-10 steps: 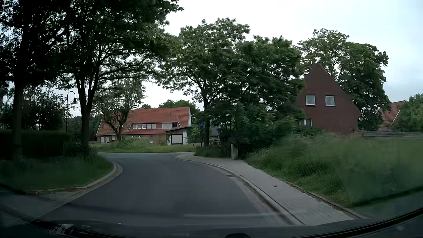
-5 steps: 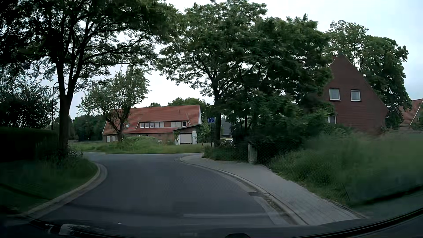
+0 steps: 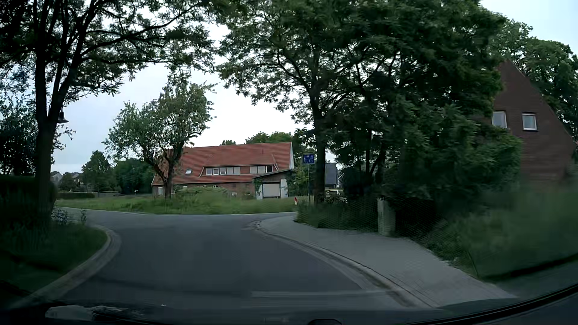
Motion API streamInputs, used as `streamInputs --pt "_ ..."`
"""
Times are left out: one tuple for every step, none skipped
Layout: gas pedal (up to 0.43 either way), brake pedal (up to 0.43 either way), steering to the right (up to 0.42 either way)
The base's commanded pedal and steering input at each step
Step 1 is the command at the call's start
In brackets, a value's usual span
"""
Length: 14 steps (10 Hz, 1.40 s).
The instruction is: Follow the waypoints while adhering to traffic rules and regulations
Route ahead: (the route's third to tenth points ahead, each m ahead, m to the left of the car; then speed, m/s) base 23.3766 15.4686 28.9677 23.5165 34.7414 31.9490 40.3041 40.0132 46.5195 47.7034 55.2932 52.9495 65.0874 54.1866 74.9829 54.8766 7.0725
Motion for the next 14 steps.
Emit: streamInputs --pt "0.13 0.0 -0.118" --pt "0.138 0.0 -0.133" --pt "0.138 0.0 -0.146" --pt "0.138 0.0 -0.165" --pt "0.138 0.0 -0.181" --pt "0.15 0.0 -0.198" --pt "0.15 0.0 -0.214" --pt "0.15 0.0 -0.228" --pt "0.15 0.0 -0.234" --pt "0.169 0.0 -0.234" --pt "0.169 0.0 -0.234" --pt "0.169 0.0 -0.234" --pt "0.169 0.0 -0.232" --pt "0.169 0.0 -0.229"
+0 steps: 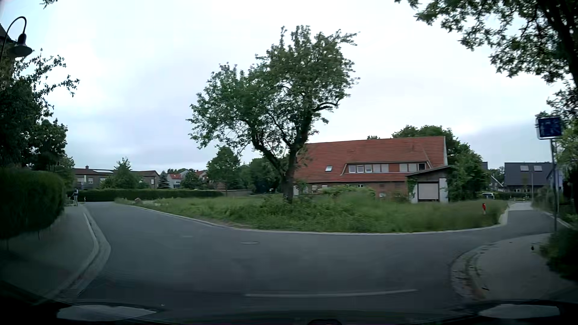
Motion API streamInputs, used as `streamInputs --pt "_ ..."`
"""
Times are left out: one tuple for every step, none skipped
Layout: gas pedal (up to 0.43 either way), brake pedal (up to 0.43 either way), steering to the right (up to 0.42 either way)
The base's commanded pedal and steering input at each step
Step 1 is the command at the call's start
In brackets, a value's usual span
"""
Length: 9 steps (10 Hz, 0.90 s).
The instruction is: Follow the waypoints while adhering to traffic rules and regulations
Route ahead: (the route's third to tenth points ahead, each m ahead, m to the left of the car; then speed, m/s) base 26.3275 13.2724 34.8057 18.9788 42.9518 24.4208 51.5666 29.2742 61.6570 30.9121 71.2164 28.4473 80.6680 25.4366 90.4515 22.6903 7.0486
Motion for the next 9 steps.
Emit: streamInputs --pt "0.177 0.0 -0.229" --pt "0.177 0.0 -0.226" --pt "0.177 0.0 -0.223" --pt "0.177 0.0 -0.218" --pt "0.177 0.0 -0.212" --pt "0.177 0.0 -0.208" --pt "0.177 0.0 -0.198" --pt "0.177 0.0 -0.189" --pt "0.177 0.0 -0.182"
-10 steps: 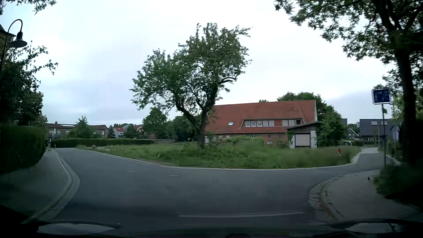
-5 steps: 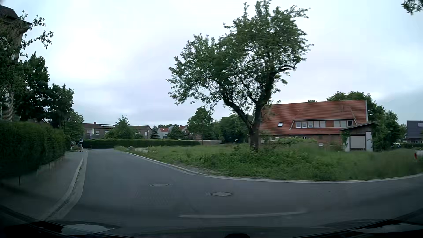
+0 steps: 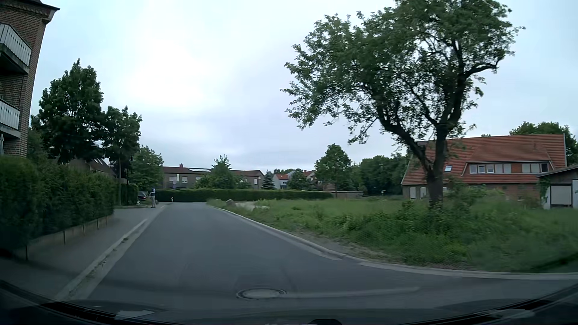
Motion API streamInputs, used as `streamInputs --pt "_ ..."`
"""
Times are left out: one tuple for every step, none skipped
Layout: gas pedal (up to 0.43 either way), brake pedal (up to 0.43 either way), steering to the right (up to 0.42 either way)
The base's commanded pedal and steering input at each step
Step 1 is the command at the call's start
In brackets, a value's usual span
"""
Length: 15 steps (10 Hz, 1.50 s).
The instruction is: Follow the waypoints while adhering to traffic rules and regulations
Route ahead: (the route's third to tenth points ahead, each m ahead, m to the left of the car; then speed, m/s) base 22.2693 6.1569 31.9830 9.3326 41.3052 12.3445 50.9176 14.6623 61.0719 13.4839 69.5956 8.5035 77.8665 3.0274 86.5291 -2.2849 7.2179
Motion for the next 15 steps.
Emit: streamInputs --pt "0.177 0.0 -0.175" --pt "0.177 0.0 -0.166" --pt "0.177 0.0 -0.158" --pt "0.177 0.0 -0.15" --pt "0.177 0.0 -0.141" --pt "0.177 0.0 -0.121" --pt "0.177 0.0 -0.1" --pt "0.177 0.0 -0.083" --pt "0.177 0.0 -0.078" --pt "0.177 0.0 -0.076" --pt "0.177 0.0 -0.075" --pt "0.177 0.0 -0.067" --pt "0.177 0.0 -0.059" --pt "0.177 0.0 -0.051" --pt "0.177 0.0 -0.045"
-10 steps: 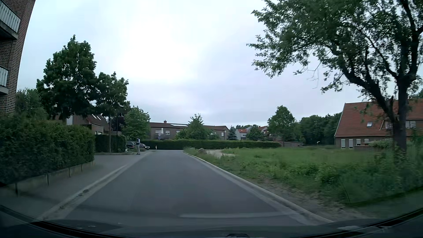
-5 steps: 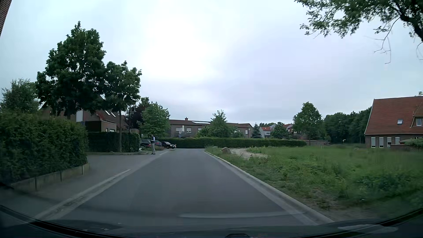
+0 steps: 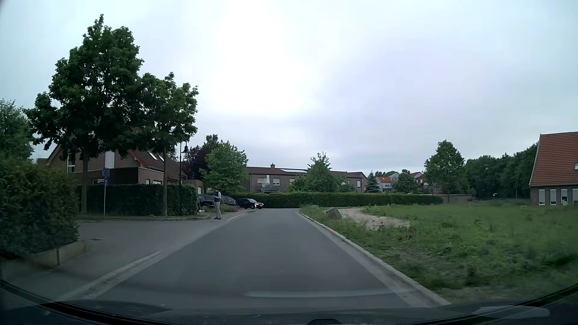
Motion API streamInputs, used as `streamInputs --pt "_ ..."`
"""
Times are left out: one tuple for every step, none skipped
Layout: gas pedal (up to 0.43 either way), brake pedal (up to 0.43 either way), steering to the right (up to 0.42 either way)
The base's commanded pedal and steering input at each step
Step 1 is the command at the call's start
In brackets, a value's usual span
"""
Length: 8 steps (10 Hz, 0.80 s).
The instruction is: Follow the waypoints while adhering to traffic rules and regulations
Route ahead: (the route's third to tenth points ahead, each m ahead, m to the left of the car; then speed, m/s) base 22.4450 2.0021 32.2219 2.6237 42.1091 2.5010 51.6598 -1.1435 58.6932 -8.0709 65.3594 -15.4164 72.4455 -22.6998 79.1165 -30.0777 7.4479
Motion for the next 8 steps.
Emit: streamInputs --pt "0.177 0.0 -0.039" --pt "0.177 0.0 -0.031" --pt "0.177 0.0 -0.029" --pt "0.177 0.0 -0.027" --pt "0.177 0.0 -0.025" --pt "0.177 0.0 -0.023" --pt "0.177 0.0 -0.022" --pt "0.177 0.0 -0.02"
